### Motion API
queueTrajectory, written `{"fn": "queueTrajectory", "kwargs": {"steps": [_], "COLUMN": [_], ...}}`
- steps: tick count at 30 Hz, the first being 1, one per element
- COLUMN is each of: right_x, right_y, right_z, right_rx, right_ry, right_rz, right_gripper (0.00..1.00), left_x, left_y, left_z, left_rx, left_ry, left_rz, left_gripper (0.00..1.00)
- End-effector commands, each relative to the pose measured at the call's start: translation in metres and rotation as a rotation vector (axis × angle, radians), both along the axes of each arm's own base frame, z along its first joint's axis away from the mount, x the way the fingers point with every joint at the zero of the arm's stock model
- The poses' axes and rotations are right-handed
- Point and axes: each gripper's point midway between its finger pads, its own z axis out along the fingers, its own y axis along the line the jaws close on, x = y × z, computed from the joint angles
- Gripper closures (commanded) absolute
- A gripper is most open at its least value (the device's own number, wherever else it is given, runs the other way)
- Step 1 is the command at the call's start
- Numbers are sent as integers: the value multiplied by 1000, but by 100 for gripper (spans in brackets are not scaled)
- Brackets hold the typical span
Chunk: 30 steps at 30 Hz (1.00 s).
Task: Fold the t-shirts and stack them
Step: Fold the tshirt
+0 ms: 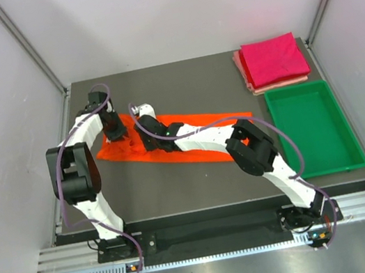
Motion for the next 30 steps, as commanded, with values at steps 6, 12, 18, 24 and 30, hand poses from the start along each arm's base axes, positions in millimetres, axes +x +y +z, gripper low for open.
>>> {"fn": "queueTrajectory", "kwargs": {"steps": [6,12,18,24,30], "right_x": [2,1,-2,-3,-1], "right_y": [17,16,20,20,7], "right_z": [4,1,1,-2,9], "right_rx": [10,3,15,11,6], "right_ry": [-18,-15,-4,0,-28], "right_rz": [-19,-20,-8,-7,-49], "right_gripper": [72,72,73,85,100], "left_x": [11,9,3,7,18], "left_y": [-5,-7,-17,-11,15], "left_z": [-6,-15,-24,-26,-7], "left_rx": [-29,-42,-21,13,140], "left_ry": [-35,-3,32,38,14], "left_rz": [-9,-19,-47,-32,30], "left_gripper": [68,67,68,79,100]}}
